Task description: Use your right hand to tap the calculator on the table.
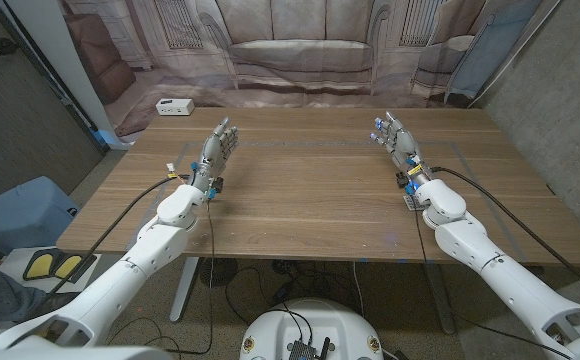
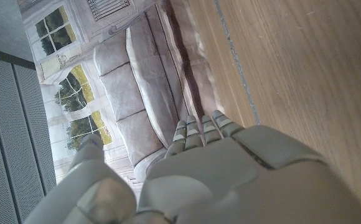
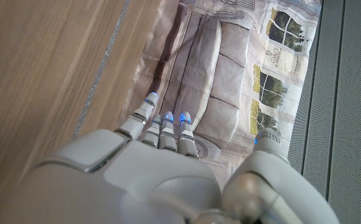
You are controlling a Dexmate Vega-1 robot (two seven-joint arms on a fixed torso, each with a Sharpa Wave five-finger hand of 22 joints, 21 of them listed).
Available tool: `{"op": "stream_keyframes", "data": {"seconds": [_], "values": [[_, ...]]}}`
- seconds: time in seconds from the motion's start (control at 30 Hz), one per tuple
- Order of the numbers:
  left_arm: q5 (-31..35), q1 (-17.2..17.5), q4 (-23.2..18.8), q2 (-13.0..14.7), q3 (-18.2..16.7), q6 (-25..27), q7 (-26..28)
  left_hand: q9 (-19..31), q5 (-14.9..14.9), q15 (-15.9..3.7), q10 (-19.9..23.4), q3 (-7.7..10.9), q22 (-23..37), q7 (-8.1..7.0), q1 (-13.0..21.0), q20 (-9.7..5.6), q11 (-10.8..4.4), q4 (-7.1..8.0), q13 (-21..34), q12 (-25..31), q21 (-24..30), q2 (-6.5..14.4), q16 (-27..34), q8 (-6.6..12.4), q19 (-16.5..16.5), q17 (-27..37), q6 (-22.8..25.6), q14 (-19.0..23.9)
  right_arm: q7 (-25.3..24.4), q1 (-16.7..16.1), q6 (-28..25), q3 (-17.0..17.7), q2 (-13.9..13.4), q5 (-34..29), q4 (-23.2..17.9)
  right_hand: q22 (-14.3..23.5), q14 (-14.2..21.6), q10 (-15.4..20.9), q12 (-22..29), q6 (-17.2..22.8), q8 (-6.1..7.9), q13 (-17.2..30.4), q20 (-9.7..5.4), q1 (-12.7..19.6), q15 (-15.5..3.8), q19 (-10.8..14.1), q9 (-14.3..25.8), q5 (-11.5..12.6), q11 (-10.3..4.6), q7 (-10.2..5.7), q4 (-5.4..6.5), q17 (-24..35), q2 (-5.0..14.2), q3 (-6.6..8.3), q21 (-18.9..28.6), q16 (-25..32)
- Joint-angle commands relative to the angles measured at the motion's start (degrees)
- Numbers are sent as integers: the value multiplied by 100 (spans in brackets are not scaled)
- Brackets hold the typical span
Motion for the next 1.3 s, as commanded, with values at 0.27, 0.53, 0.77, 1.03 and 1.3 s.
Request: {"op": "stream_keyframes", "data": {"seconds": [0.27, 0.53, 0.77, 1.03, 1.3], "values": [[120, 104, -377, 244, -41, 205, 88, 22, 10, 24, 120, 8, 18, 31, 50, 21, 72, -30, 11, 53, 56, 1, 47, 30, 89, 27, 113, 109, -250, -721, 155, 388, -471, -57, -719, 9, 135, 170, 58, 118, 40, 21, 4, 48, 34, 146, 32, -12, 2, 26, -16, 12, 12, 3, 42, 65], [159, -3, -236, 64, -22, 40, 147, 24, 4, 27, 334, -5, 17, 38, 66, 58, 39, -49, 12, 109, 94, 10, 92, 63, 265, 27, 311, 332, -193, -1031, 221, 624, -681, 86, -917, 9, 219, 201, 60, 168, 49, 23, 13, 36, 66, 191, 34, -17, -12, 23, -15, 12, 15, -8, 43, 91], [266, -29, -318, 26, 55, 119, 251, 25, 3, 17, 357, -6, 16, 44, 75, 64, 54, -57, 13, 108, 94, 16, 85, 61, 295, 26, 344, 355, 49, -1269, 431, 833, -822, 281, -954, 9, 234, 227, 63, 202, 55, 24, 8, 30, 54, 211, 35, -19, 0, 22, -16, 13, 16, -15, 39, 93], [208, 90, -638, 63, 38, 349, 416, 26, 3, 19, 375, -6, 16, 57, 89, 65, 63, -67, 14, 103, 94, 22, 79, 55, 327, 26, 371, 384, 233, -1538, 648, 1086, -973, 407, -1018, 9, 244, 264, 68, 223, 53, 25, 16, 29, 63, 220, 36, -20, 17, 65, -21, 12, 18, -22, 30, 90], [213, 255, -834, -50, -19, 187, 610, 27, 2, -9, 460, -5, 15, 66, 109, 61, 49, -81, 15, 120, 106, 33, 94, 71, 408, 26, 471, 483, 192, -1974, 567, 1327, -1163, 502, -1445, 9, 279, 287, 69, 240, 51, 27, 17, 21, 57, 252, 36, -22, 14, 64, -21, 13, 20, -30, 31, 99]]}}
